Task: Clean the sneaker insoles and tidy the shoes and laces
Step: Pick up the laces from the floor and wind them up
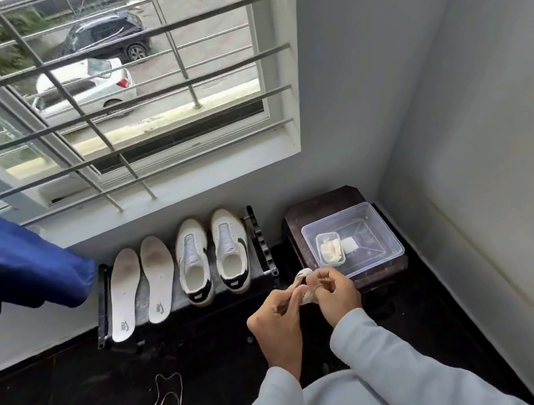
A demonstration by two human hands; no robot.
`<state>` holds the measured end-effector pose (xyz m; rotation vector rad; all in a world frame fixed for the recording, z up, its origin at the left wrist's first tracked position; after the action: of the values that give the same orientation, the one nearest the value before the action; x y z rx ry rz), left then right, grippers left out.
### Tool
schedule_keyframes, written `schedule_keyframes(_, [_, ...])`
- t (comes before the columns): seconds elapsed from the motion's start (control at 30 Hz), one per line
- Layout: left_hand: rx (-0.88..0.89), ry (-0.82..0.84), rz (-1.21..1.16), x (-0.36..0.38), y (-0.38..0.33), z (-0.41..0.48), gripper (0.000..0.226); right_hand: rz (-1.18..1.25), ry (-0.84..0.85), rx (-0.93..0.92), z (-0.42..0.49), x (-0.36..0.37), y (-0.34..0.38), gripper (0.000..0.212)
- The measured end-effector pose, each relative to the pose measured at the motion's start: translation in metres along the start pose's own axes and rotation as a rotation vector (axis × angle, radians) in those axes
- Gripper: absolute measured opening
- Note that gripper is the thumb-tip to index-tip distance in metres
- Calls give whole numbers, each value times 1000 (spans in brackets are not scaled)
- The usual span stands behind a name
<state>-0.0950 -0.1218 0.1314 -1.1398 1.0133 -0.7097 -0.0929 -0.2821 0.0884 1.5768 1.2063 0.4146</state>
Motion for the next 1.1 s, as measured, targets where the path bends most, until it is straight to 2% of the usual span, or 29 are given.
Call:
schedule_keyframes(0.1, [-22,14,-90,13,-2,5,5,125,114,43,20,-6,-11,10])
schedule_keyframes(0.2, [34,30,39,26,-7,19,16,181,206,93,32,-13,-20,9])
schedule_keyframes(0.27, [-6,227,94,48,-5,29,23,222,268,134,37,-17,-21,10])
schedule_keyframes(0.37, [-63,669,121,94,1,32,27,205,302,138,47,-28,-20,17])
schedule_keyframes(0.4, [-69,762,118,107,2,32,27,191,299,138,52,-31,-21,22])
schedule_keyframes(0.47, [-86,836,123,126,8,34,26,166,280,142,64,-36,-24,29])
schedule_keyframes(0.6, [-219,799,98,162,31,40,21,159,191,173,93,-46,-37,32])
schedule_keyframes(0.73, [-317,656,115,204,51,46,14,204,102,247,135,-53,-65,11])
schedule_keyframes(0.83, [-413,578,120,239,70,48,11,172,21,253,172,-61,-80,7])
schedule_keyframes(1.03, [-448,489,250,313,121,69,2,25,-140,242,261,-66,-113,7])
schedule_keyframes(1.1, [-423,499,309,332,138,74,8,-28,-173,231,279,-63,-126,2])
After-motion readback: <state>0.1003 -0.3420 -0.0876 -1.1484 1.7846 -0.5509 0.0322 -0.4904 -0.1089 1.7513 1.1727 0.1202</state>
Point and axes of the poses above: each hand's wrist, its own z-axis towards the middle knuckle, its own x-axis out of the palm, y = z × x, the point moved 8 cm from there along z, towards the middle knuckle, and after that the axes turned 7 degrees about -y, right-handed, at the moved point
